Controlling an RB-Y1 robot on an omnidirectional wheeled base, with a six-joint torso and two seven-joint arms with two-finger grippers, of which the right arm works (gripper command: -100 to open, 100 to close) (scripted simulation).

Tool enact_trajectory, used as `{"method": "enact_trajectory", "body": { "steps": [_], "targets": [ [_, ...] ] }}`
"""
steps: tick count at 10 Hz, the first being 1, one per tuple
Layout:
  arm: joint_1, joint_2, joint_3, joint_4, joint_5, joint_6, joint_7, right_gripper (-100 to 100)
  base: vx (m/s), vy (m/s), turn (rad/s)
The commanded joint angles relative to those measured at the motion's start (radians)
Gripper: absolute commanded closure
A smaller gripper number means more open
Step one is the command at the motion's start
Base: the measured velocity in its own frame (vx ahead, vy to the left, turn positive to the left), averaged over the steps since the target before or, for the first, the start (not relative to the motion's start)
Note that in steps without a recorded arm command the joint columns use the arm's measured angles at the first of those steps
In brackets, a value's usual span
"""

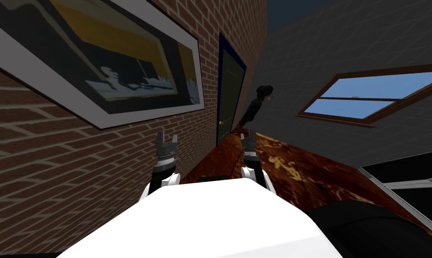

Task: Pull the door open

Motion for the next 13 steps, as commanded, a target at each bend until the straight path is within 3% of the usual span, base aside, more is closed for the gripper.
{"method": "enact_trajectory", "body": {
  "steps": [1,13],
  "targets": [
    [-0.013,-0.013,0.0,0.033,0.007,-0.01,0.028,-100,0.037,-0.009,0.085],
    [-0.114,-0.081,0.0,0.288,0.064,-0.09,0.246,-100,0.065,-0.087,0.063]
  ]
}}
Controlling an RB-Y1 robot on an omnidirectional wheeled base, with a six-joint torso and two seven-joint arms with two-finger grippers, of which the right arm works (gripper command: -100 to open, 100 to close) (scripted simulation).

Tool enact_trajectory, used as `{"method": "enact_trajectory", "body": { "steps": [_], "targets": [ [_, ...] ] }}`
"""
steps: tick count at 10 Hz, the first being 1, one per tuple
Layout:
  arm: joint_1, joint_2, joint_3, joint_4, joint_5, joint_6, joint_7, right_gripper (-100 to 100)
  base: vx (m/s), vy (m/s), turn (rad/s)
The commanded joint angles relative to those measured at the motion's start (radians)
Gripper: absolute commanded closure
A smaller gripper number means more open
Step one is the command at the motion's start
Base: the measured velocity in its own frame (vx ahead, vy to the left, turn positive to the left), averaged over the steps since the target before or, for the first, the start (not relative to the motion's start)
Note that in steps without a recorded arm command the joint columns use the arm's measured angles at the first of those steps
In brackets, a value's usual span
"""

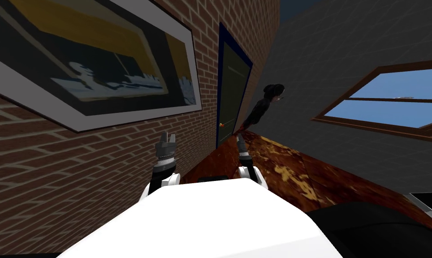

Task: Pull the door open

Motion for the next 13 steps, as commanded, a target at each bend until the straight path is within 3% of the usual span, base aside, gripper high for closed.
{"method": "enact_trajectory", "body": {
  "steps": [1,13],
  "targets": [
    [-0.017,-0.011,-0.003,0.04,0.007,-0.014,0.034,-100,0.055,-0.108,0.063],
    [-0.143,-0.069,-0.003,0.36,0.078,-0.114,0.308,-100,0.062,-0.101,0.078]
  ]
}}
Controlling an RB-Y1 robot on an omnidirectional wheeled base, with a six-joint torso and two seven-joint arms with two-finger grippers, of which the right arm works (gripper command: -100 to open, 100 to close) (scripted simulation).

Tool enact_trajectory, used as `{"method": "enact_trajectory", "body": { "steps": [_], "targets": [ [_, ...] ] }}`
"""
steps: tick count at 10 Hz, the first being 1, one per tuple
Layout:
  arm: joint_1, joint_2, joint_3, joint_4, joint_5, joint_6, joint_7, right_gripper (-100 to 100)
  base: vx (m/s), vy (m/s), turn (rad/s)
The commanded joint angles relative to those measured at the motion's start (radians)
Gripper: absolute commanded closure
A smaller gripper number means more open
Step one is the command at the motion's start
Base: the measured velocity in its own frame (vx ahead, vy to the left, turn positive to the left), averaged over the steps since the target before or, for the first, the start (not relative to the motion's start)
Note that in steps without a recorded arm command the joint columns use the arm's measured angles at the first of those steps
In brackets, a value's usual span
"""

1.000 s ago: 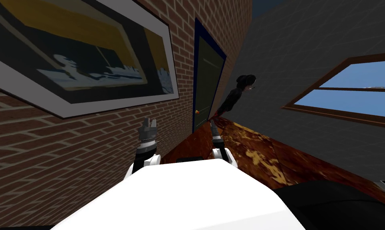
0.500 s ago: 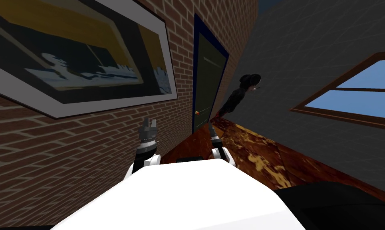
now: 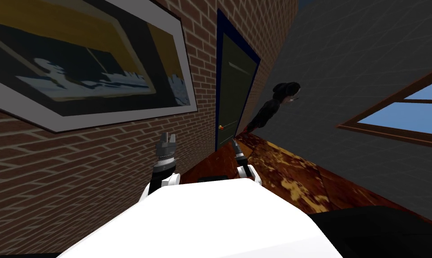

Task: Pull the door open

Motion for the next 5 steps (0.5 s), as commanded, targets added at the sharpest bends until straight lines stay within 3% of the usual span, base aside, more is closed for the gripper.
{"method": "enact_trajectory", "body": {
  "steps": [1,5],
  "targets": [
    [-0.016,-0.006,0.001,0.047,0.011,-0.017,0.044,-100,0.052,-0.112,0.067],
    [-0.062,-0.021,0.0,0.156,0.037,-0.053,0.143,-100,0.06,-0.109,0.082]
  ]
}}
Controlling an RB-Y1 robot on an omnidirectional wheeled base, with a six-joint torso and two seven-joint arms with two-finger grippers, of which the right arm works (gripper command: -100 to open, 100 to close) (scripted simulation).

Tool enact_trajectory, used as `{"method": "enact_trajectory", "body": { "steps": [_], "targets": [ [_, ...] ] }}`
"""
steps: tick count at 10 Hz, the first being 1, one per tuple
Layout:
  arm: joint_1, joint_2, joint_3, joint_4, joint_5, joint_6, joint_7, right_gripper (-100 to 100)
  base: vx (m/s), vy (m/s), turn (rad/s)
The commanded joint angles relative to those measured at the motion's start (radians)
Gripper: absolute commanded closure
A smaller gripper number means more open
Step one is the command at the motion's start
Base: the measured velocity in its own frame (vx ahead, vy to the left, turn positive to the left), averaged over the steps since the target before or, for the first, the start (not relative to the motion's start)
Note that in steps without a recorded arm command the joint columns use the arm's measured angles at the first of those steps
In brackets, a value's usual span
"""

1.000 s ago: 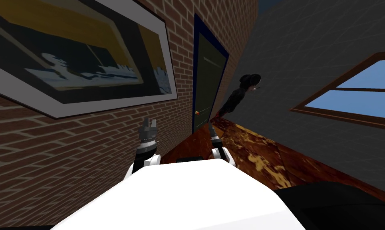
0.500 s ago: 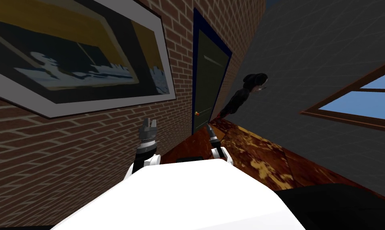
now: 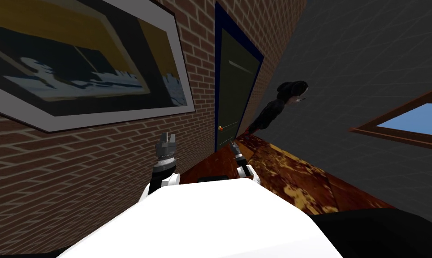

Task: Pull the door open

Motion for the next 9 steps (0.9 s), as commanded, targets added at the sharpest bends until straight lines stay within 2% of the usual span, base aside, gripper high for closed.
{"method": "enact_trajectory", "body": {
  "steps": [1,3,7,8,9],
  "targets": [
    [-0.014,0.0,0.0,0.029,0.005,-0.006,0.02,-100,0.044,-0.067,0.034],
    [-0.037,-0.006,-0.001,0.087,0.017,-0.025,0.07,-100,0.045,-0.063,0.069],
    [-0.082,-0.016,-0.001,0.2,0.043,-0.061,0.168,-100,0.059,-0.108,0.079],
    [-0.082,-0.016,-0.001,0.201,0.043,-0.061,0.168,-100,0.052,-0.074,0.03],
    [-0.094,-0.018,-0.001,0.229,0.049,-0.07,0.192,-100,0.041,-0.056,0.041]
  ]
}}
